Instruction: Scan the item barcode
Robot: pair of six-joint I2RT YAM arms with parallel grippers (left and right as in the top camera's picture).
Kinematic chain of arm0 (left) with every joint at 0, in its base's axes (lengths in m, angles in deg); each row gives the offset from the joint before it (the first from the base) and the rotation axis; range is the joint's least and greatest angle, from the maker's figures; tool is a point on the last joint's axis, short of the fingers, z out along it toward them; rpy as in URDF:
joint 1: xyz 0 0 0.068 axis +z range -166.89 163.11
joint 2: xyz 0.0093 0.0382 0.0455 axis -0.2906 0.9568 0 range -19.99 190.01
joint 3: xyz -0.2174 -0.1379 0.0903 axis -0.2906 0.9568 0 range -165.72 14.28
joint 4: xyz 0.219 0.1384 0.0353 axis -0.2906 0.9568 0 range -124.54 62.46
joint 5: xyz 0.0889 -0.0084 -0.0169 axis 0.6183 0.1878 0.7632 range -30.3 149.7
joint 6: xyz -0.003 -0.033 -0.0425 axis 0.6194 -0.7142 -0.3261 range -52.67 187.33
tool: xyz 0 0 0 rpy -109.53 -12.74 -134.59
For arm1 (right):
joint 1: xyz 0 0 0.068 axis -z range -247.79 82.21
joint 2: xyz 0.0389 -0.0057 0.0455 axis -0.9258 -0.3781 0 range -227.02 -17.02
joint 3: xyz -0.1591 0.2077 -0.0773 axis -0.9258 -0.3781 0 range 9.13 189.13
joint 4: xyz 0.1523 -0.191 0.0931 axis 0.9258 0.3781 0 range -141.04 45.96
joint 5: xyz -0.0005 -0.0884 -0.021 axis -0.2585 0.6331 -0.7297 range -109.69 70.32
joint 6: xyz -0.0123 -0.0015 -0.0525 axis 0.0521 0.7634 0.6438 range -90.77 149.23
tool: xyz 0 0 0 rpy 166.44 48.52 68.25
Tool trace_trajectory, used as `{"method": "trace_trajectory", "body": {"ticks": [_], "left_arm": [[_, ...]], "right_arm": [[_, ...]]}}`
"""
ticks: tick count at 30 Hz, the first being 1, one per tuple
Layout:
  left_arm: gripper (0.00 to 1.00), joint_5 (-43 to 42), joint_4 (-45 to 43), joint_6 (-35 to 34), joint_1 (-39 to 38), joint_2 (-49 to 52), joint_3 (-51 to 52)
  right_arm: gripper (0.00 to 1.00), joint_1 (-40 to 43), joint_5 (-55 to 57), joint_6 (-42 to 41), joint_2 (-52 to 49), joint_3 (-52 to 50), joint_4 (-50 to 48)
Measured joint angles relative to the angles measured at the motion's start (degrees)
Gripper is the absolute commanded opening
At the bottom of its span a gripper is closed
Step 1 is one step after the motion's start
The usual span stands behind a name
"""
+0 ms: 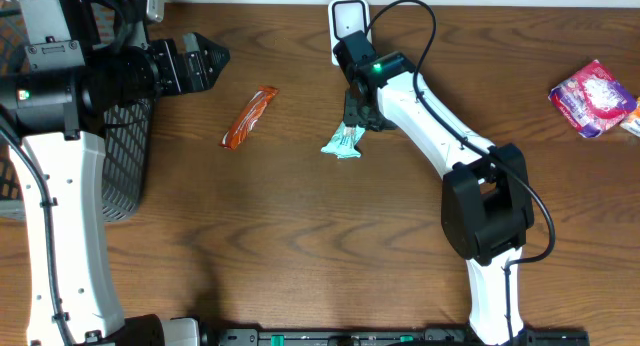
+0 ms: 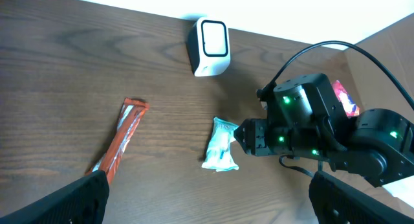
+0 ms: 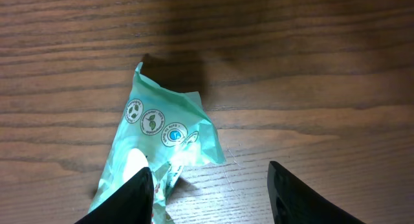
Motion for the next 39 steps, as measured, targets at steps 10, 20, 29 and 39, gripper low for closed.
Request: {"method": "trace_trajectory", "body": {"ticks": [10,20,29,39], "left_arm": [[0.98,0.0,0.0,0.0,0.0,0.0,0.0],[0.98,0.0,0.0,0.0,0.0,0.0,0.0],[0.98,0.0,0.0,0.0,0.0,0.0,0.0],[0.98,0.0,0.0,0.0,0.0,0.0,0.0]], "right_arm": [[0.51,-0.3,0.0,-0.6,-0.1,-2.6,-2.8],[0.47,-0.5,-0.3,-0.6,-0.4,-3.2,-4.7],[0.5,-0.4,-0.5,-0.6,-0.3,-3.2,-2.1],[0.59,-0.3,-1.5,-0.6,4.1,-3.2,-2.7]]}}
